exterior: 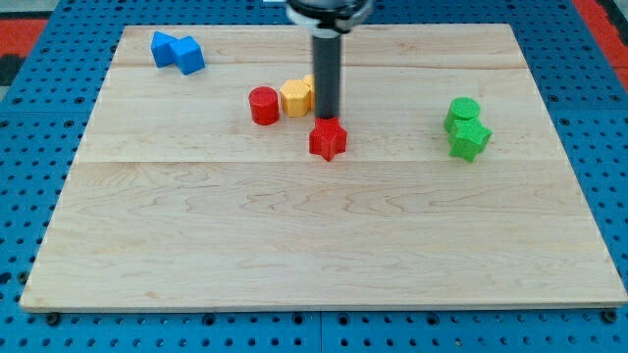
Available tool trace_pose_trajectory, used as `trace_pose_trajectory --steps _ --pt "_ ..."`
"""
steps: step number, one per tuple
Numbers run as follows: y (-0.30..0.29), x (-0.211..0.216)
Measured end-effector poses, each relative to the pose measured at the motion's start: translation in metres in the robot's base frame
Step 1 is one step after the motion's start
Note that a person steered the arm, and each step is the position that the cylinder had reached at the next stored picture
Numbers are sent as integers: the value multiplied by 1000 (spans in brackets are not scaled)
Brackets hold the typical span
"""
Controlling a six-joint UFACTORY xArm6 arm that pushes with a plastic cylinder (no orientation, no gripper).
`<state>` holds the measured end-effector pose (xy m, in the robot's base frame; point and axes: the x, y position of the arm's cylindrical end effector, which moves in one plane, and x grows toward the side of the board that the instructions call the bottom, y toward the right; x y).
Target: Place the yellow heart at the top center of the board
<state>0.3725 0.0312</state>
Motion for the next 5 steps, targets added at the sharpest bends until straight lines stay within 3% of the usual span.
trace_pose_trajectory --steps 1,2,3,4,5 --pt "17 -24" --pt "-20 -6" --pt "-32 43" --pt "-93 25" --pt "-87 -2"
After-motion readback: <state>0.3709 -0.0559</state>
